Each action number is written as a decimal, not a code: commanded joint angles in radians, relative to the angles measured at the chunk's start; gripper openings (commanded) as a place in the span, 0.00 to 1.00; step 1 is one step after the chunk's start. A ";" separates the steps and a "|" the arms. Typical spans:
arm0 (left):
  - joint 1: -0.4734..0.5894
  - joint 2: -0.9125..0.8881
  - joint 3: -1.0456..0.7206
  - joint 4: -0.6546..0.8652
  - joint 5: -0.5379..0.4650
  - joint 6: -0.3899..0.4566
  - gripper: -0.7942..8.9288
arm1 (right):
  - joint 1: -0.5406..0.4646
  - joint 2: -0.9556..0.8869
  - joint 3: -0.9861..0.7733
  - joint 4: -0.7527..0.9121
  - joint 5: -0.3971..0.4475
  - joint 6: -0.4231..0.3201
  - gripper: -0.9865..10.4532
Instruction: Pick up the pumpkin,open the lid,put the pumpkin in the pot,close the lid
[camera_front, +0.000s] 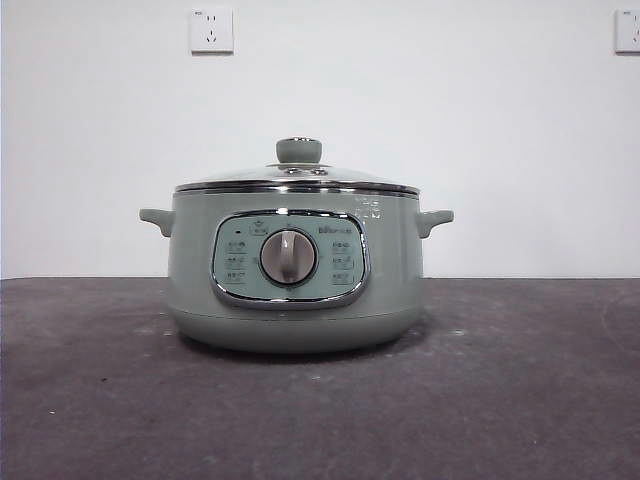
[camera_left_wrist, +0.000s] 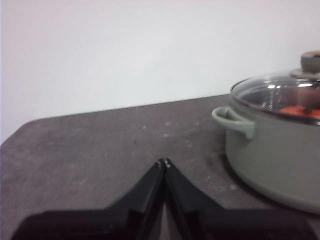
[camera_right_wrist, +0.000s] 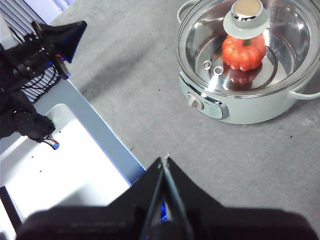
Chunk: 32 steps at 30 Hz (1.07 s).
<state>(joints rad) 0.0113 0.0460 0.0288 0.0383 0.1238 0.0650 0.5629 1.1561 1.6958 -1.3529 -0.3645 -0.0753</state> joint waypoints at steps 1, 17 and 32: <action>0.003 -0.028 -0.026 -0.023 -0.019 -0.021 0.08 | 0.001 -0.003 -0.004 -0.014 0.001 -0.002 0.09; 0.003 -0.045 -0.026 -0.218 -0.019 -0.020 0.08 | 0.001 -0.003 -0.004 -0.014 0.002 -0.002 0.09; 0.003 -0.045 -0.026 -0.218 -0.019 -0.020 0.08 | 0.001 -0.003 -0.004 -0.014 0.002 -0.002 0.09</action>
<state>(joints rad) 0.0113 0.0044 0.0185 -0.1783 0.1066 0.0509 0.5629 1.1553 1.6958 -1.3529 -0.3641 -0.0753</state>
